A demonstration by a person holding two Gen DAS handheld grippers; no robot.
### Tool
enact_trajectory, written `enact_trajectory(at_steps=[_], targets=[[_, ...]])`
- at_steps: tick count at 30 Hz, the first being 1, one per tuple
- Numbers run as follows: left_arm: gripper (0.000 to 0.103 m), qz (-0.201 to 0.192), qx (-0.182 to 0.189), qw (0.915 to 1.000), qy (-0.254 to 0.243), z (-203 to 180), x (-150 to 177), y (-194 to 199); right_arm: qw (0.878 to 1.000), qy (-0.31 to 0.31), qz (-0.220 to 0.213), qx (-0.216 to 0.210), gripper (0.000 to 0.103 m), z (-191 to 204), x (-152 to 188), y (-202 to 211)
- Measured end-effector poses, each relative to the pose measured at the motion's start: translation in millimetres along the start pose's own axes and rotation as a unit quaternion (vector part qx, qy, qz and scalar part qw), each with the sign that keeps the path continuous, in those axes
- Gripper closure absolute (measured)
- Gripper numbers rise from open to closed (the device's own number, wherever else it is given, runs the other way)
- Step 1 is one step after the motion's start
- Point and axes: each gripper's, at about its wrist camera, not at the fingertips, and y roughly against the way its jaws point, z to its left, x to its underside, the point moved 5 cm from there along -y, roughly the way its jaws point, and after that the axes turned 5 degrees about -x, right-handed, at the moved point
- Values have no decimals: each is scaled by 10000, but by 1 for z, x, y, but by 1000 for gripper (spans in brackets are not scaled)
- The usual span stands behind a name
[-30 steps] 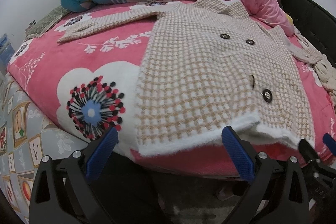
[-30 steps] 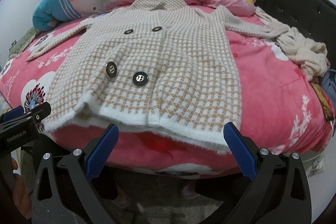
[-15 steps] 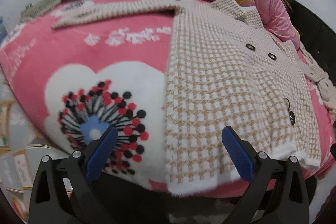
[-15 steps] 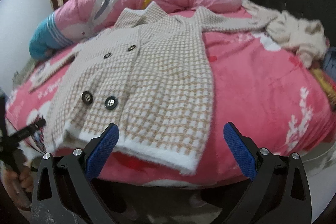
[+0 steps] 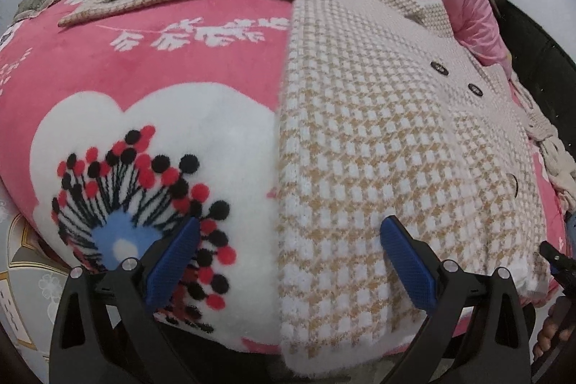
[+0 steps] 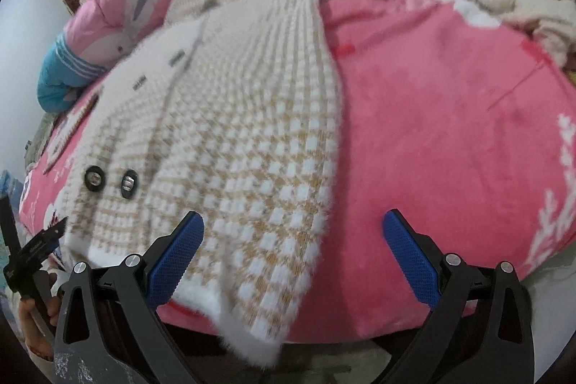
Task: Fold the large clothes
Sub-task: 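Lower the left tool to the coat hem and close on it while the right tool grasps the hem too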
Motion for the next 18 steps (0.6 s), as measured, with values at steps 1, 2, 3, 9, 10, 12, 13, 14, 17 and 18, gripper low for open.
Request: enact_trajectory(at_steps=[1,2,3,9,10,12,13,14,17,18], targets=[[5,65,-36,10000,-13,-1,-1,0,10000,-16,20,23,7,-1,0,-2],[5,123,-65,9999,-25,-1,-1,-1,10000,-20,20,31,7,0,0,-2],[5,169,-88,9998,-43,-1,-1,-2,10000,-11,22,49,7,0,0,-3],[5,195,-115,9997,-111,-3,-2,-2,9985,340,298,299,7,7,2,-8],[5,194,-112,9997,-117,-3,-2,-2,9983,366,322,308,7,9,0,-10],[5,180,-97,9997,-126,-3,-2,-2,9985,360,318,252,7,9,1,-10],[5,166,-102,9997,-141,-3,-2,-2,9987,346,322,176,7,7,2,-10],[5,143,-108,9997,-164,-4,-2,-1,9988,341,320,118,7,6,2,-10],[5,34,-112,9997,-226,-4,0,4,9989,389,237,-63,7,1,3,-7],[5,-80,-107,9995,-282,-5,0,9,9985,478,238,-95,7,0,4,-6]])
